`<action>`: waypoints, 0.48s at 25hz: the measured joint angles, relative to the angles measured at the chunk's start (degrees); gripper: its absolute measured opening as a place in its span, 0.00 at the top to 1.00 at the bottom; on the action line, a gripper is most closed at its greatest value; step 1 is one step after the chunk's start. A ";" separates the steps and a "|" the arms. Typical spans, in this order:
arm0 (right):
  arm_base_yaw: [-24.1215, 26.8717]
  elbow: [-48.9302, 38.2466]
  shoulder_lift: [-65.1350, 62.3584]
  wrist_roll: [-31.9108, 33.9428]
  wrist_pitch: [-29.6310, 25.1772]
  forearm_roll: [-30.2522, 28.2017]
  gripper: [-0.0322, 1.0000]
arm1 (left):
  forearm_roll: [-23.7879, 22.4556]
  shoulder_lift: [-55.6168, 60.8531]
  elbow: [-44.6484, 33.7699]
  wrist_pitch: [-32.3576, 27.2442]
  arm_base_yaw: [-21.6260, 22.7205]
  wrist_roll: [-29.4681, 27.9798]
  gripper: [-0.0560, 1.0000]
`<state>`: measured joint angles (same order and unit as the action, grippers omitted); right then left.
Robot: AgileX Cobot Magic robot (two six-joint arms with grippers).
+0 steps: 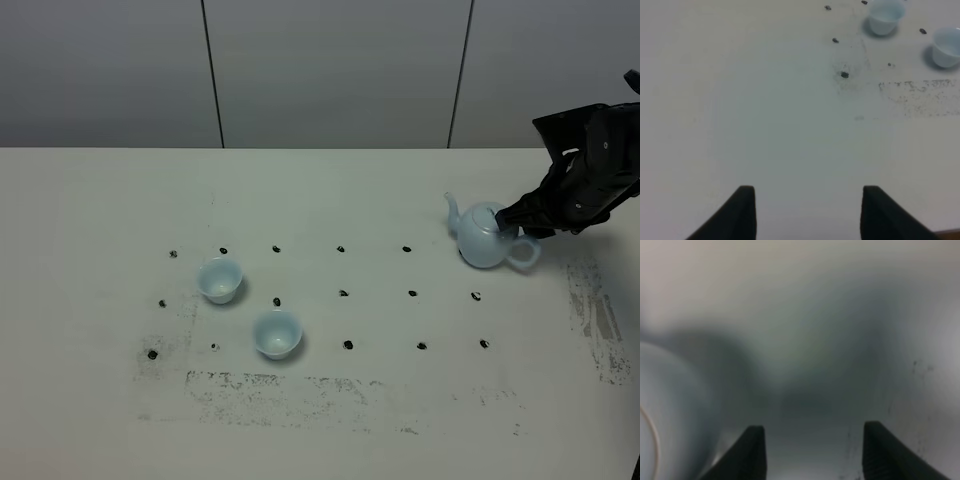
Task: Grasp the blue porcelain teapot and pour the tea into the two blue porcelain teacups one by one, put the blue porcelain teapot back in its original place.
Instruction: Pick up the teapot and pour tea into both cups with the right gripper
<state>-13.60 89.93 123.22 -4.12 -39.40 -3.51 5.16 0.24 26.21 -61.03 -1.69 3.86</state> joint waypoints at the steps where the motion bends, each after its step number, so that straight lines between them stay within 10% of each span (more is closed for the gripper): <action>1: 0.00 0.00 -0.06 -0.02 -1.05 0.04 0.56 | 0.00 0.00 0.00 0.00 0.00 0.00 0.48; 12: 0.06 0.00 -3.12 -6.06 -9.56 5.82 0.56 | 0.00 0.00 0.00 0.00 0.00 0.00 0.48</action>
<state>-13.54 89.93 120.10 -10.18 -48.96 2.31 5.16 0.24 26.21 -61.03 -1.69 3.86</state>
